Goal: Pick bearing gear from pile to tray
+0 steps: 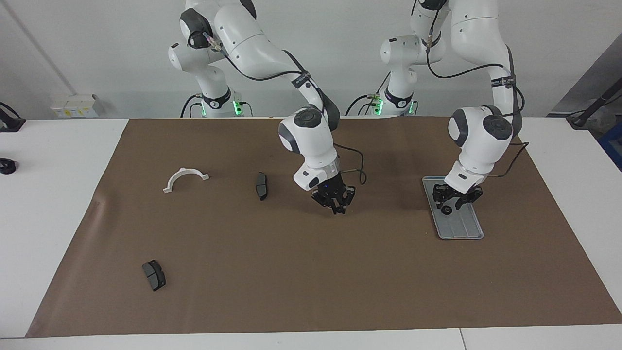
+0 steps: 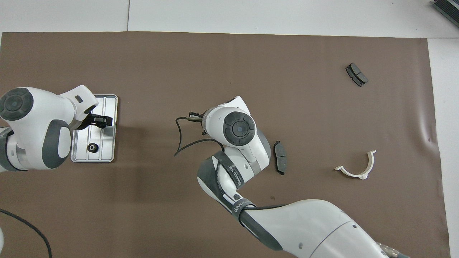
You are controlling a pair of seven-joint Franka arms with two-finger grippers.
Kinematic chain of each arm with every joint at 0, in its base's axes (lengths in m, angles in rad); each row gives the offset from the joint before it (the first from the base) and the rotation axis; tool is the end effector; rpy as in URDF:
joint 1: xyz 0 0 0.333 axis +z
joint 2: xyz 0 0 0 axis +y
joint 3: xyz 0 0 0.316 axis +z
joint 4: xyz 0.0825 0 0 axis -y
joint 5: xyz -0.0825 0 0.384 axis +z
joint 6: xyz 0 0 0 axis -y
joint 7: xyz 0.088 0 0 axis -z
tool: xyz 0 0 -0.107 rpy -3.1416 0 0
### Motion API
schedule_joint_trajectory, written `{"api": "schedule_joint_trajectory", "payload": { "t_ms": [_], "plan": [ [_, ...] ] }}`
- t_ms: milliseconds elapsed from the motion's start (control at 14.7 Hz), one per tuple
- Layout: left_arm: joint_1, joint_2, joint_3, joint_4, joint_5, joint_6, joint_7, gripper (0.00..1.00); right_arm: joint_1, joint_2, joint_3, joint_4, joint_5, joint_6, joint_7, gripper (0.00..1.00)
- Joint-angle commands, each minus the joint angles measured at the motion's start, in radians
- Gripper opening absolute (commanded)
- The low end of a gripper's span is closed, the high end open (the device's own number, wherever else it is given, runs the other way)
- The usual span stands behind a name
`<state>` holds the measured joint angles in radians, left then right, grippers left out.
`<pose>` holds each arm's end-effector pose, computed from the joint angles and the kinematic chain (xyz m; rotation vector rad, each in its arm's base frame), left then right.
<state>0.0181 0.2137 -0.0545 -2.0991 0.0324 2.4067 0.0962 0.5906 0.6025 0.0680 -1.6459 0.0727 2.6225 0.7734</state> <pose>0.5837 -0.0204 0.3275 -3.1147 0.2400 -0.1468 0.5741 0.4327 0.3034 -2.8023 0.2675 -0.3246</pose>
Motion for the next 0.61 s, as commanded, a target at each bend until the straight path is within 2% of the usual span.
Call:
{"api": "schedule_joint_trajectory", "payload": {
  "t_ms": [0, 68, 273, 409, 546],
  "plan": [
    [-0.003, -0.014, -0.001, 0.002, 0.009, 0.000, -0.012, 1.00, 0.003, 0.005, -0.002, -0.005, 0.001, 0.005, 0.012, 0.72],
    [-0.003, -0.023, -0.002, 0.019, 0.009, -0.027, -0.012, 1.00, 0.005, 0.003, -0.002, -0.020, -0.001, 0.005, 0.012, 1.00],
    [-0.013, -0.039, -0.010, 0.157, 0.009, -0.252, -0.016, 1.00, -0.011, -0.006, -0.011, -0.023, -0.008, -0.004, -0.003, 1.00],
    [-0.018, -0.045, -0.010, 0.246, 0.012, -0.374, -0.016, 1.00, -0.044, -0.071, -0.036, -0.037, -0.013, -0.038, -0.023, 1.00],
    [-0.020, -0.053, -0.011, 0.338, 0.014, -0.513, -0.018, 1.00, -0.125, -0.153, -0.047, -0.060, -0.014, -0.114, -0.087, 1.00]
  ]
}}
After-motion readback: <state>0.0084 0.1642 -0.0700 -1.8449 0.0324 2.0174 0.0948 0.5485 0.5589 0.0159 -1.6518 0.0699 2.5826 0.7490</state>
